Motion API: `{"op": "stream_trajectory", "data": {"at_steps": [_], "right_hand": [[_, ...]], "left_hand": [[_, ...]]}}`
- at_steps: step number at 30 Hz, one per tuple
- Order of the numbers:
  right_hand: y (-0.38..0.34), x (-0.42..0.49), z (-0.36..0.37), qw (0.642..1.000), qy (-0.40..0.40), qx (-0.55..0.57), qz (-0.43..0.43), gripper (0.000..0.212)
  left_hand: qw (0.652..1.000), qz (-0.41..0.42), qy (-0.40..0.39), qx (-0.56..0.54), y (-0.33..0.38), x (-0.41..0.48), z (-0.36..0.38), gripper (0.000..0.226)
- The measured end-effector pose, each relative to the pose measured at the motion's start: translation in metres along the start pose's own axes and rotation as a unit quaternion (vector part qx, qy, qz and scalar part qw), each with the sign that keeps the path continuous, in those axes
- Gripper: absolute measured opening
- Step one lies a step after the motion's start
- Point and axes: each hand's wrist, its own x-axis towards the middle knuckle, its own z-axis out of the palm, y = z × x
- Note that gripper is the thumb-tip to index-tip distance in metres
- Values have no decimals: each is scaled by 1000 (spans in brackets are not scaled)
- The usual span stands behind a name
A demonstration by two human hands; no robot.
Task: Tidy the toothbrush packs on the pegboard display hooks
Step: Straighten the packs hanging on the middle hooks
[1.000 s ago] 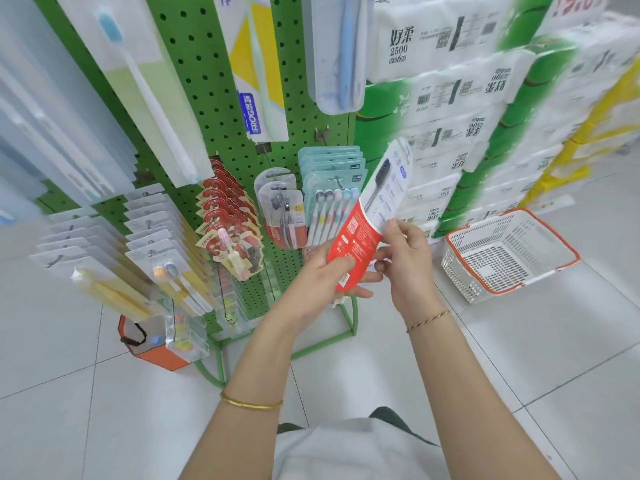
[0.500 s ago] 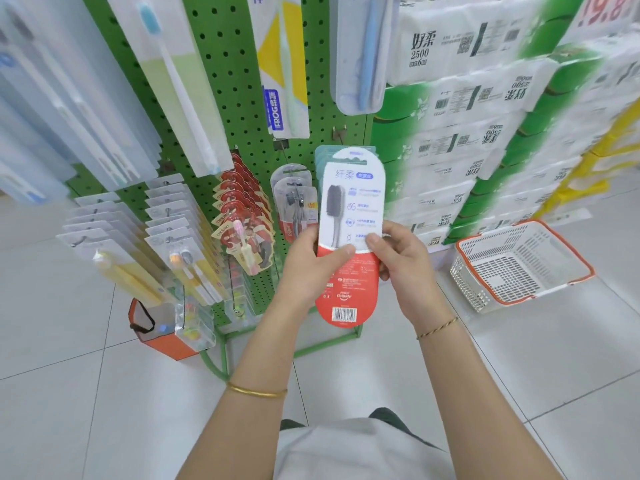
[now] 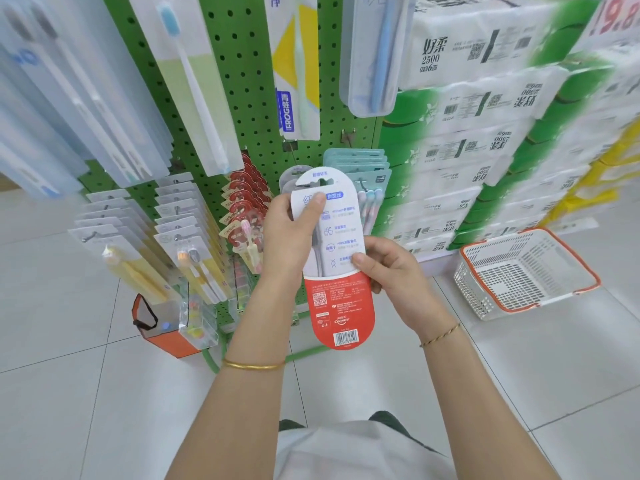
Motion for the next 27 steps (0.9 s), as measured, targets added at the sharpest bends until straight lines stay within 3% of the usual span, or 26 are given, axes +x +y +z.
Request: {"op": "stream_trajectory", "data": {"at_steps": [8,13,18,22,27], "right_hand": [[8,4,1,998,-28,40,34,13],[17,8,12,977,-127,119,125,72],[27,14,22,950,-226,146,157,77],[31,22,26,966,-187,63,168,79],[42,35,20,980,6,-100,170,77]], "left_hand": [[991,-103,-16,-84,-8,5,-7,26],[980,-130,-20,-149,-15,7,-11,34],[973,-156,-7,-168,-20,9,-13,39],[986,-152,-5,-70,-21,15,-22,32],[994,-105,17,23,-19,23,-34,26]]}}
